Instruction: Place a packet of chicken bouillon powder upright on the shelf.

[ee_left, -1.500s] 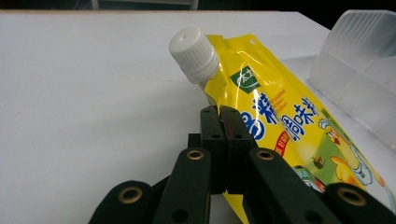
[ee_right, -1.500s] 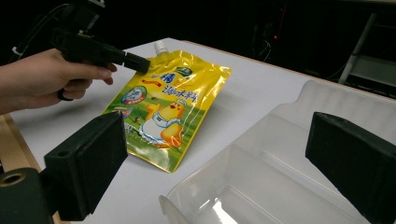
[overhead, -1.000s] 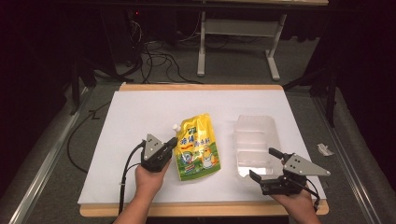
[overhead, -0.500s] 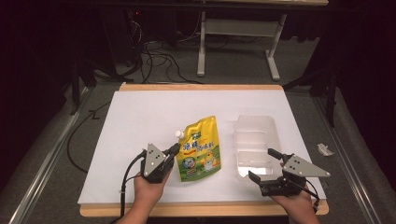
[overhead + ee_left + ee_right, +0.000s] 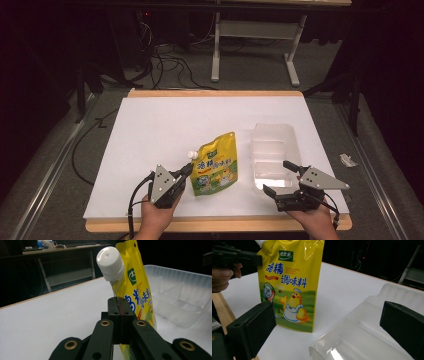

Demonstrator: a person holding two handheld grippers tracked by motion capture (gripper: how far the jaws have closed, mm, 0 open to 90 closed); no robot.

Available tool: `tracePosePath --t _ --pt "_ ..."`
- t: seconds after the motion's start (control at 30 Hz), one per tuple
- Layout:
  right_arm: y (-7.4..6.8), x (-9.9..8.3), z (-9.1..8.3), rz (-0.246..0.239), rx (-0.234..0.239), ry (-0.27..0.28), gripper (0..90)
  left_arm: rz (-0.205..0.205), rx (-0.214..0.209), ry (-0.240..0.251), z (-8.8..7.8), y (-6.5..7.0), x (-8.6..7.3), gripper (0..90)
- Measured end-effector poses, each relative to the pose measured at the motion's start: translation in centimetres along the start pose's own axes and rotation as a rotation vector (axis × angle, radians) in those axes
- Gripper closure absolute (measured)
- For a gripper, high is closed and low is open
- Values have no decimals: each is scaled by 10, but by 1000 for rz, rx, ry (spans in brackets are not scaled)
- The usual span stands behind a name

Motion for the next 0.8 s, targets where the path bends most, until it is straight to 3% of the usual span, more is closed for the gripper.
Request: tracePosePath --t 0.3,0.8 --pt "-9 1 12 5 18 -16 11 -9 -38 14 -2 6 3 900" --pt "-28 29 70 48 89 -27 21 17 -81 15 -9 17 3 900"
Point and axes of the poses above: each handheld gripper's, and its own axes: z roughly forward along the jaws, x roughly out of its top, y roughly to its right, the point moved 8 cm from there along z, roughly forward along the jaws, and after that the axes turned 9 degrees about y, right-handed, at the moved point
